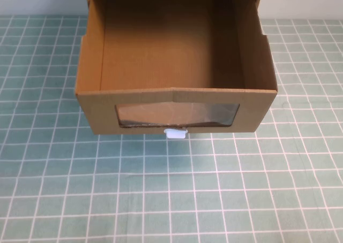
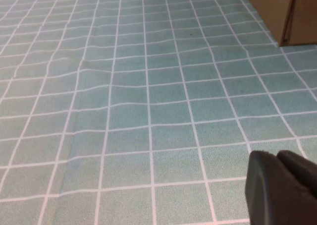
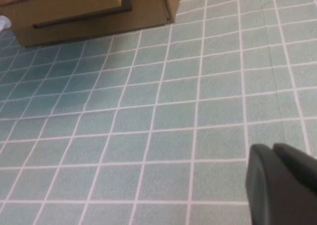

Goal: Close the shoe box

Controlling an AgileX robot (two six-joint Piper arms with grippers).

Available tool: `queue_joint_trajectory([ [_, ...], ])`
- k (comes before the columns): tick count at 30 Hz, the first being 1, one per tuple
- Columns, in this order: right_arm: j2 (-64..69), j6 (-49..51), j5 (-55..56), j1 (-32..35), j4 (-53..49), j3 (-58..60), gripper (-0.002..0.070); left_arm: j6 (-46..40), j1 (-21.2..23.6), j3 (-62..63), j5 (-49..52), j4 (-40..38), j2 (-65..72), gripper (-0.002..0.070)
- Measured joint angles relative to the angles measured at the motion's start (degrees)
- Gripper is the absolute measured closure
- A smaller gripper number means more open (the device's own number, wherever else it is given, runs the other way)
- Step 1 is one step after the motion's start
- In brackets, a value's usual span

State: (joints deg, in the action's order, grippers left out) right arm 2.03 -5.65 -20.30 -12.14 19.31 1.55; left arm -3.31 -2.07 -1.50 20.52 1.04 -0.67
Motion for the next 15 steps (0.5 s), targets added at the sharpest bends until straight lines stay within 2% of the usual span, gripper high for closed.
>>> queue_joint_trajectory([
  [15, 0.00, 0.00, 0.00, 0.00, 0.00, 0.00, 0.0689, -0.47, 0.00, 0.00, 0.00, 1.22, 0.00, 0.0680],
])
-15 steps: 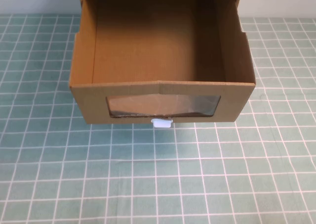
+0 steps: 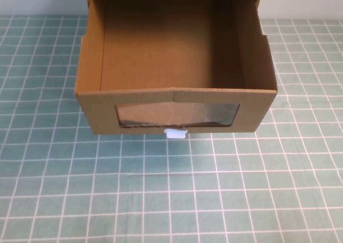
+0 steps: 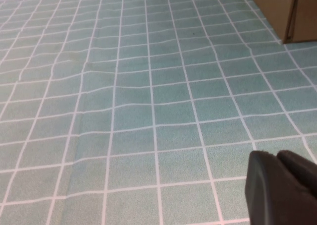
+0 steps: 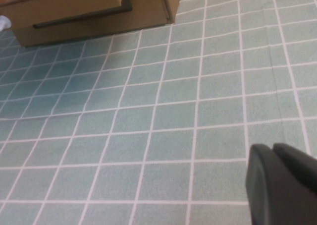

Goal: Close the shoe box

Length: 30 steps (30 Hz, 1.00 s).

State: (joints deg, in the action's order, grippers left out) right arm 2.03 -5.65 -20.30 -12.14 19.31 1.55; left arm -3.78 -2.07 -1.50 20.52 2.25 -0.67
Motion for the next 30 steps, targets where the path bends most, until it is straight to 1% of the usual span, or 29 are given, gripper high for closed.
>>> queue_joint_trajectory([
  [20, 0.00, 0.00, -0.07, 0.00, 0.00, 0.00, 0.0689, 0.63, 0.00, 0.00, -0.29, 0.18, 0.00, 0.0680],
  [23, 0.00, 0.00, -0.07, 0.00, 0.00, 0.00, 0.0689, 5.46, 0.00, 0.00, -2.80, -3.87, 0.00, 0.0680],
  [28, 0.00, 0.00, -0.07, 0.00, 0.15, 0.00, 0.0689, 15.13, 0.00, 0.00, -13.38, -13.74, 0.00, 0.0680],
  [30, 0.00, 0.00, -0.07, 0.00, 0.15, 0.00, 0.0689, 16.23, 0.00, 0.00, -16.45, -15.22, 0.00, 0.0680],
])
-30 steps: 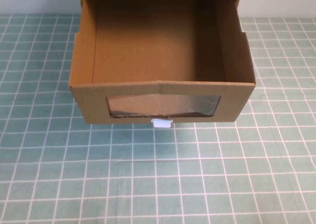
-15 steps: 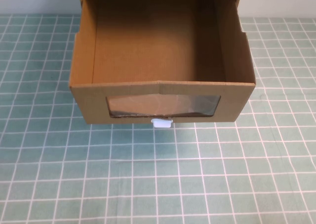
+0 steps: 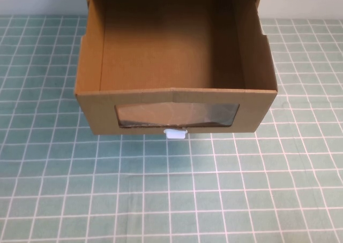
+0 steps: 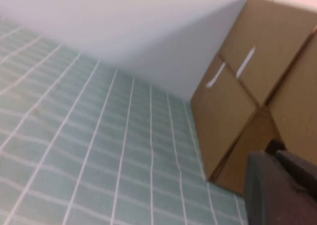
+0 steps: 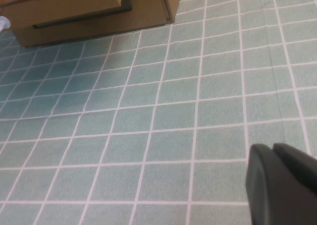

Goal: Close the shoe box

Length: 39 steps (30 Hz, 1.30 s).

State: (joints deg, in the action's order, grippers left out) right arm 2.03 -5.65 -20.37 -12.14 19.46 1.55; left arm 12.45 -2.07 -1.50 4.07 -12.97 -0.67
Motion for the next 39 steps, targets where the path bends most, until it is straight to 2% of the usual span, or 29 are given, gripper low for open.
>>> queue_joint_trajectory([
  [6, 0.00, 0.00, 0.00, 0.00, 0.00, 0.00, 0.0689, 0.24, 0.00, 0.14, -3.53, -0.51, 0.00, 0.0680],
  [10, 0.00, 0.00, 0.00, 0.00, 0.00, 0.00, 0.0689, 1.40, 0.00, 7.33, 5.94, -0.61, 1.59, 0.0680],
  [14, 0.00, 0.00, 0.00, 0.00, 0.00, 0.00, 0.0689, -0.41, 0.00, 19.71, 17.75, -0.61, 11.02, 0.0680],
  [19, 0.00, 0.00, 0.00, 0.00, 0.00, 0.00, 0.0689, -12.94, 0.00, 36.30, 29.82, -3.34, 28.33, 0.0680],
  [28, 0.00, 0.00, 0.00, 0.00, 0.00, 0.00, 0.0689, -40.48, 0.00, 67.01, 35.11, -20.41, 59.65, 0.0680],
  [31, 0.00, 0.00, 0.00, 0.00, 0.00, 0.00, 0.0689, -45.33, 0.00, 76.98, 38.11, -23.98, 69.96, 0.0680],
  [35, 0.00, 0.00, 0.00, 0.00, 0.00, 0.00, 0.0689, -47.26, -0.56, 89.68, 41.33, -24.96, 80.94, 0.0680],
  [39, 0.00, 0.00, 0.00, 0.00, 0.00, 0.00, 0.0689, -48.28, -3.57, 99.83, 42.54, -24.96, 91.11, 0.0680],
])
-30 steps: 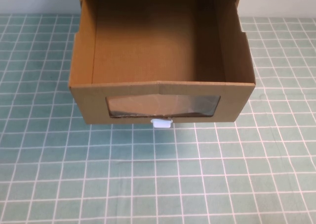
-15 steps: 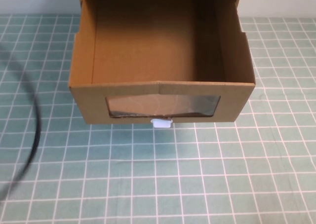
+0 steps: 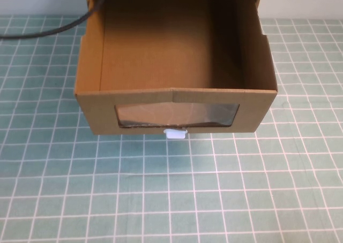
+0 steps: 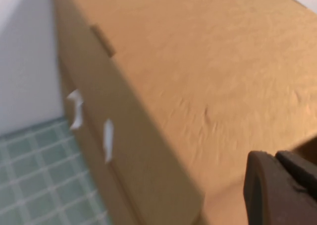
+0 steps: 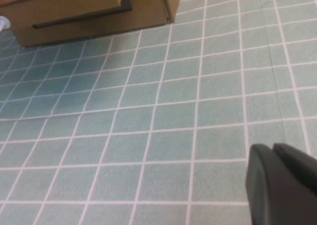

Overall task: Close the shoe box
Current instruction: Press the shoe box with left arm, then close the shoe box with your right arm

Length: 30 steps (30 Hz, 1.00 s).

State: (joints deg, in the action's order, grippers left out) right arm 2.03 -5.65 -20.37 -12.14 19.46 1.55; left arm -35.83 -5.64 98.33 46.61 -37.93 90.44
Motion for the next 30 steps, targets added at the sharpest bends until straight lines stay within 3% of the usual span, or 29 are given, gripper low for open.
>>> queue_joint_trajectory([
  [11, 0.00, 0.00, 0.00, 0.00, 0.00, 0.00, 0.0689, -0.27, -6.46, 18.81, 2.79, 0.00, 18.84, 0.0680],
  [24, 0.00, 0.00, 1.14, 0.00, 0.17, 0.00, 0.0689, 0.69, -7.14, 21.77, 4.55, -0.14, 23.13, 0.0680],
  [30, 0.00, 0.00, 12.40, 0.00, 12.55, 0.00, 0.0689, 0.78, -7.14, 21.75, 4.87, -0.38, 23.13, 0.0680],
])
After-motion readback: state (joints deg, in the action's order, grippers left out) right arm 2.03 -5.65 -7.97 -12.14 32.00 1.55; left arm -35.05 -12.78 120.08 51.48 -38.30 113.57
